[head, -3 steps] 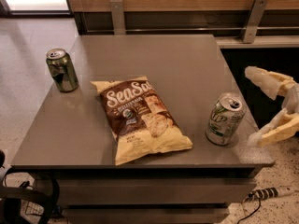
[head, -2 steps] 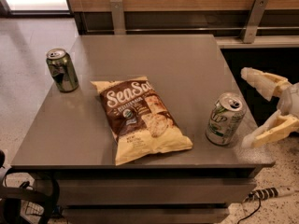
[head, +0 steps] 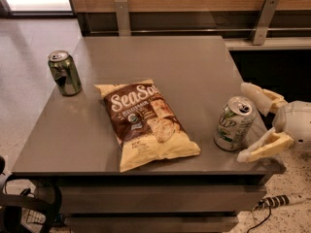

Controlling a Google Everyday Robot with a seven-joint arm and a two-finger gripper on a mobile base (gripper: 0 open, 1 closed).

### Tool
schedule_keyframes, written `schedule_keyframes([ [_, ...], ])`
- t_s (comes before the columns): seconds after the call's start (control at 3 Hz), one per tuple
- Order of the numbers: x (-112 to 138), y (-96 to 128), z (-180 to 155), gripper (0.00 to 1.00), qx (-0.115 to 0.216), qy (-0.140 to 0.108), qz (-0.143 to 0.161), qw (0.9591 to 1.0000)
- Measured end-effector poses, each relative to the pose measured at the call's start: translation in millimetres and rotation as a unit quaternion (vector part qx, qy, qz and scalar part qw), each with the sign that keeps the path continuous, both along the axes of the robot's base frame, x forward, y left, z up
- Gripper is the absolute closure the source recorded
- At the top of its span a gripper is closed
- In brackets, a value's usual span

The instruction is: Move 7up can near green can

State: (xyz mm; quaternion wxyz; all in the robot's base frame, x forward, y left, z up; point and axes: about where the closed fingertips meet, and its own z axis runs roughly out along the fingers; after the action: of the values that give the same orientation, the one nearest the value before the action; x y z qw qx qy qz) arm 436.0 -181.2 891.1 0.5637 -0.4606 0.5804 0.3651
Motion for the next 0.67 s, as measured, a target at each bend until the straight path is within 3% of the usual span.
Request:
schedule_keyframes([
  [0.33,0.2,1.9,0.2,0.15,0.0,-0.001,0.002,1.0],
  [0.67,0.3,5.1,1.0,0.46,0.0,-0.001,0.005,1.0],
])
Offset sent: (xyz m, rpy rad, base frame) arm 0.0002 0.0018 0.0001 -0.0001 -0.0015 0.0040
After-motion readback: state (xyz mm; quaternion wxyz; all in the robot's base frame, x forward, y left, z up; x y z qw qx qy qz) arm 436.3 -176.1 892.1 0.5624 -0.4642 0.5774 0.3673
